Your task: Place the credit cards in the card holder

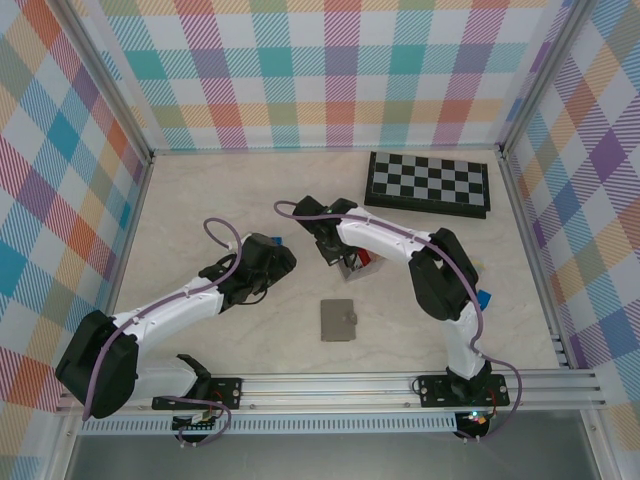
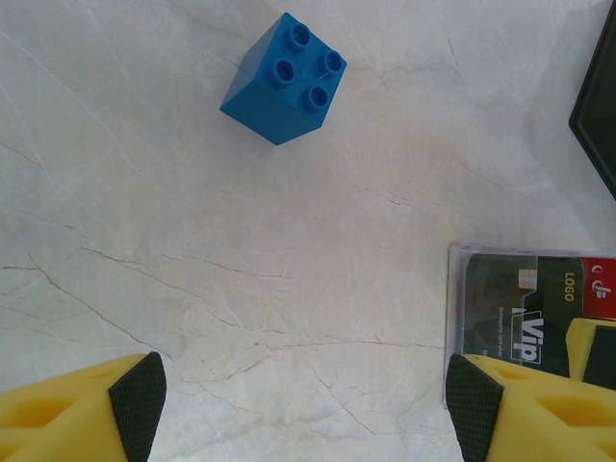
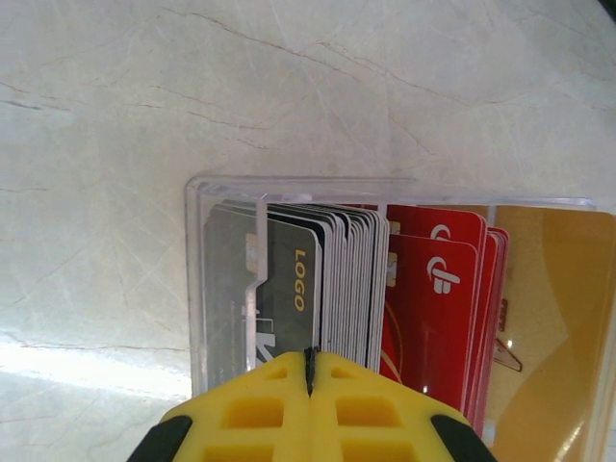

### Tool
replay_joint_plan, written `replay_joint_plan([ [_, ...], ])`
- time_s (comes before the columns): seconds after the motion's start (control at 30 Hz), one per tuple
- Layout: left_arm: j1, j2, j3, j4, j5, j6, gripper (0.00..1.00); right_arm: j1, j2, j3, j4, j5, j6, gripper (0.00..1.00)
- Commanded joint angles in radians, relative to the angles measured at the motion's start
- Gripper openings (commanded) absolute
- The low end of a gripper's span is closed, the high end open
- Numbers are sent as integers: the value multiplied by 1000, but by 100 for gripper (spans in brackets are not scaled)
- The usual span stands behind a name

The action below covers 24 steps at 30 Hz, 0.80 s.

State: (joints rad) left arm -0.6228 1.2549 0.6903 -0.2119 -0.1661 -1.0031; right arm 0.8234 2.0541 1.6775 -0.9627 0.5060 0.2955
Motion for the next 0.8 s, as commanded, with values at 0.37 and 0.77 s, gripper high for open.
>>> replay_joint_plan([
  [0.37, 18, 47, 21, 4, 47, 12, 79, -38, -117, 7, -29, -129, 36, 0],
  [0.77, 123, 34, 1, 277, 439, 63, 86, -99, -342, -87, 71, -372, 139, 0],
])
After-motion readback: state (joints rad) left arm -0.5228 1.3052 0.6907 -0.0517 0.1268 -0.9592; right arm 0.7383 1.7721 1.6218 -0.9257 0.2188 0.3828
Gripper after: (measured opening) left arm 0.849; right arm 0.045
